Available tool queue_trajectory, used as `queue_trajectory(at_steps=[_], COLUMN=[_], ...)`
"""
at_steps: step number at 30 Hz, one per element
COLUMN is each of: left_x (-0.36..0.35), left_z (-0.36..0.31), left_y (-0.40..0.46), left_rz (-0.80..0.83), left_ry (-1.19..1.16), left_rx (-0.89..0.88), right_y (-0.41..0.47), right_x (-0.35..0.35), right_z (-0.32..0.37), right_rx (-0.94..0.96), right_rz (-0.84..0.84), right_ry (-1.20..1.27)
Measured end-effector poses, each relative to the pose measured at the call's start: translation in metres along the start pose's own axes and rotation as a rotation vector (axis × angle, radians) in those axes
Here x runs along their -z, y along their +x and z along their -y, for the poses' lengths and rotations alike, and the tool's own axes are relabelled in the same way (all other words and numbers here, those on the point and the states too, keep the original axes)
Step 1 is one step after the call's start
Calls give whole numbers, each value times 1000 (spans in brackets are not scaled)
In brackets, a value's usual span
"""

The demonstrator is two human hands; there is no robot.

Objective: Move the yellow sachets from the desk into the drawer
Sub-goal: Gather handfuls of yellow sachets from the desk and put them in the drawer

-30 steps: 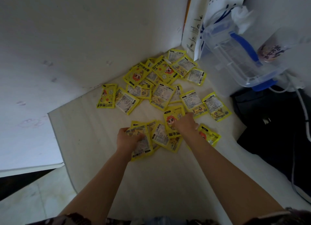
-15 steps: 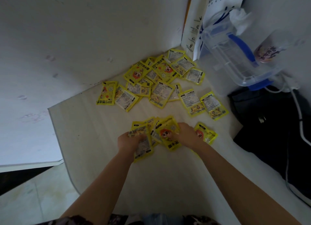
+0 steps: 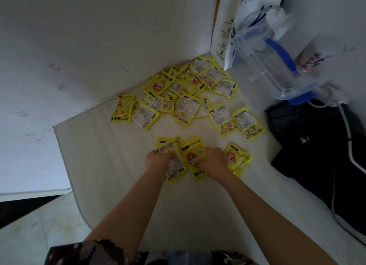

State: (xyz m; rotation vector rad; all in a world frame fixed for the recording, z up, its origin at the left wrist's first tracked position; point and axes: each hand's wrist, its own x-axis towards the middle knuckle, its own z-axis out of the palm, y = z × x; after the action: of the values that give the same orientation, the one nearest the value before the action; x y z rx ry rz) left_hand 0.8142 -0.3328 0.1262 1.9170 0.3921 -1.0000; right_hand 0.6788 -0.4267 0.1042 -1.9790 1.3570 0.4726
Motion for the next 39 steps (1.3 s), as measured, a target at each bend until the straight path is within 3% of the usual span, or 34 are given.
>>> queue_trajectory(at_steps=[5,21,28,39], left_x=[-7,-15,-3,34], left_z=[-2,19,35,84], left_y=[-1,3,-5,-35], left_rz=[16,9,158,419], left_ry=[14,-28,-73,20], left_rx=[-18,-88,-126,-166], right_y=[-1,-16,-42,-126], right_x=[1,8,0,-37], right_z=[-3,-38,-70,-80], right_rx=[6,-7,-4,-15], right_rz=[-18,-68,-88,-290], right_ry=[-3,480,696,1087])
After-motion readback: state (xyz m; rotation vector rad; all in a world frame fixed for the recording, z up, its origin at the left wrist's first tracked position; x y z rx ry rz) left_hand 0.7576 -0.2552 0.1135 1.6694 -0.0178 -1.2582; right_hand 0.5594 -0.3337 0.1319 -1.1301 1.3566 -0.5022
